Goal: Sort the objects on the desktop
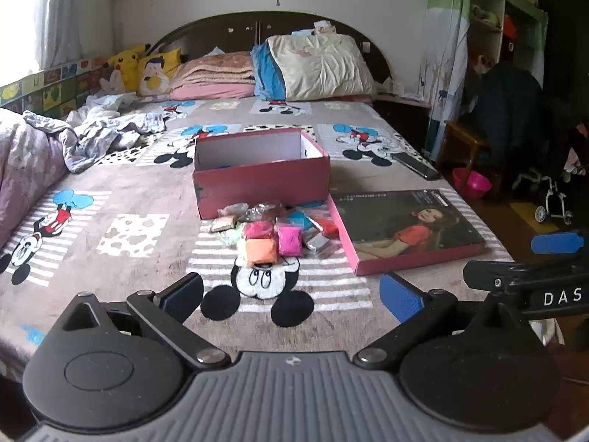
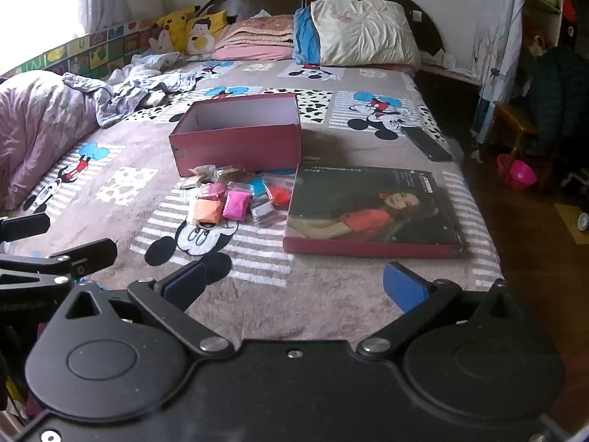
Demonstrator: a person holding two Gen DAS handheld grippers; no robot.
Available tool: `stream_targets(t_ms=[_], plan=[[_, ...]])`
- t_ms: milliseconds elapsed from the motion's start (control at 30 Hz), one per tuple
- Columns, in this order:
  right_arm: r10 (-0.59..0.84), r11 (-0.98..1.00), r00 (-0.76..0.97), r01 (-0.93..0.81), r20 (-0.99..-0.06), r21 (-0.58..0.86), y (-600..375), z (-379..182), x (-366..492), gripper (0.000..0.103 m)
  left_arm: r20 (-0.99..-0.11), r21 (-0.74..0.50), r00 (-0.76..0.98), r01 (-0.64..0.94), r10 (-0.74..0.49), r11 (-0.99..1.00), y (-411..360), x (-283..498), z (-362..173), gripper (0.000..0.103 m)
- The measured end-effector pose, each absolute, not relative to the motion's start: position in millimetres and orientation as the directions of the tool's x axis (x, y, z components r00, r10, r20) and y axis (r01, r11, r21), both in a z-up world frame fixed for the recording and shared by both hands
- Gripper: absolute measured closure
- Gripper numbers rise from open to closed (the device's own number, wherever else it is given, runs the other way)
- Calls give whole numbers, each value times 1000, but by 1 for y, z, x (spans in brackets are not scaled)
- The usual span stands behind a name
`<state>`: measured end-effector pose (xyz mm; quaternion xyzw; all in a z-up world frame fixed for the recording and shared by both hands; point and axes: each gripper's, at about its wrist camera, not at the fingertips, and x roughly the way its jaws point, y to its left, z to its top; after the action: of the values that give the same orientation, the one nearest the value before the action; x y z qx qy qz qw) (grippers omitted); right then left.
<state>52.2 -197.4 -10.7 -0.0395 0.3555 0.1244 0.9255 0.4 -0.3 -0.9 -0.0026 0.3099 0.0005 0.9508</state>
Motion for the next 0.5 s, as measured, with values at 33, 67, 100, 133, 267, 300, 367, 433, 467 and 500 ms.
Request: stream_targets(t_ms=[33,67,100,133,267,300,367,433,467,500], plan=[[199,966,716,-258,-669,11,-197,-11,53,1,-591,-5,807,-4,0,1000,0,1,-1,1],[196,966,717,-258,-669,6,-196,-12,53,1,-593,-6,805,-5,0,1000,-1,1,-2,1],[192,966,717,-258,-670,2,-195,-12,53,0,-595,-7,804,-6,1,1000,-1,1,-2,1],[189,966,717,-257,-671,-3,-194,-13,54,0,-597,-8,802,-8,1,1000,-1,1,-3,1],[181,966,716,-257,-674,-14,-192,-15,55,1,-604,-11,797,-13,3,1000,-2,2,-4,1],[184,966,714,-258,-675,-10,-192,-15,55,1,-606,-12,796,-14,4,1000,-2,2,-5,1],[191,966,710,-260,-677,-1,-193,-17,54,1,-609,-14,793,-17,5,1000,-2,3,-5,1],[195,965,707,-263,-680,3,-194,-18,54,1,-611,-15,792,-19,6,1000,-1,3,-6,1],[196,964,706,-264,-680,3,-194,-19,54,1,-611,-16,792,-21,7,1000,-1,3,-5,1],[196,964,706,-265,-681,3,-193,-19,54,1,-611,-16,792,-22,8,1000,0,3,-5,1]])
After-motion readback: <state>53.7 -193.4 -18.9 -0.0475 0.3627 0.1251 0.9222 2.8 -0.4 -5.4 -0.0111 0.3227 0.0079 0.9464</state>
